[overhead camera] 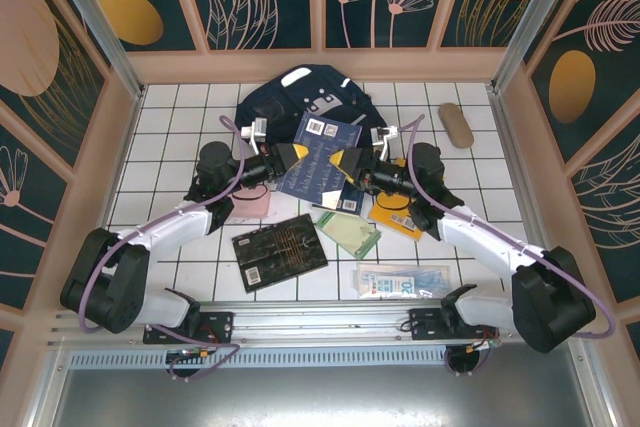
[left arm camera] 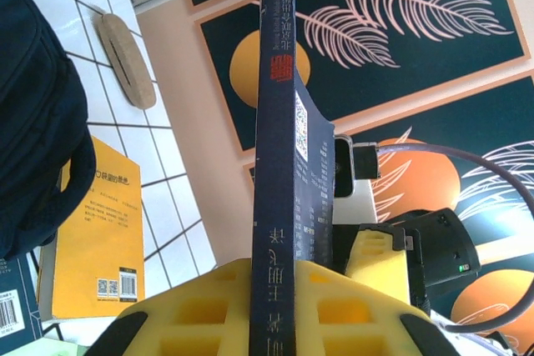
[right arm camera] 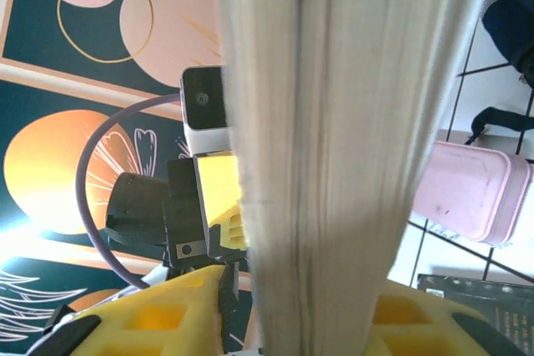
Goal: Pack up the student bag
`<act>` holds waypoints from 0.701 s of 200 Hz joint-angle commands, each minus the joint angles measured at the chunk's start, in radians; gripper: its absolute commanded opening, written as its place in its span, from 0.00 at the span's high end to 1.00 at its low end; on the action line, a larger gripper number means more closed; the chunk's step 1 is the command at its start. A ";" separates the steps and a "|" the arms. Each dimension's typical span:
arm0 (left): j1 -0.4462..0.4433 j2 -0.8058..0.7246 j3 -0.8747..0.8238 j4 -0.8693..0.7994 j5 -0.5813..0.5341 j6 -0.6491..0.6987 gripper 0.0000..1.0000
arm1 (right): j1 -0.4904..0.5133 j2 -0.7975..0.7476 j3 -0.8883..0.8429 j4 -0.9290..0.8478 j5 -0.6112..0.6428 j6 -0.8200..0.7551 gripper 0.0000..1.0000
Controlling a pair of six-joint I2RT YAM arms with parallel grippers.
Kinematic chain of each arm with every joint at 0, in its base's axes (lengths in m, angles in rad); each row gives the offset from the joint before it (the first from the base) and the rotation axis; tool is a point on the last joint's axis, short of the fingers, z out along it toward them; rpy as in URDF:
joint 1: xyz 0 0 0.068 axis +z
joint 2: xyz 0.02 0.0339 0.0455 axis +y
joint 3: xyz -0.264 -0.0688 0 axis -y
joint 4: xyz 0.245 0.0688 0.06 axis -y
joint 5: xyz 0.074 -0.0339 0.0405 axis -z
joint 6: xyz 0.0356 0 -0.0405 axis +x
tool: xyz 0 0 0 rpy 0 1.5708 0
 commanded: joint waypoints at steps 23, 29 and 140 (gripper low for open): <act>-0.001 0.049 0.052 0.020 0.015 0.023 0.98 | 0.006 0.007 -0.006 0.007 0.025 -0.033 0.78; -0.002 0.055 0.052 0.030 0.014 0.016 0.98 | 0.006 0.011 -0.006 0.007 0.023 -0.033 0.77; -0.046 0.307 0.672 -0.986 -0.488 0.809 0.33 | -0.275 -0.216 0.110 -0.874 0.618 -0.293 1.00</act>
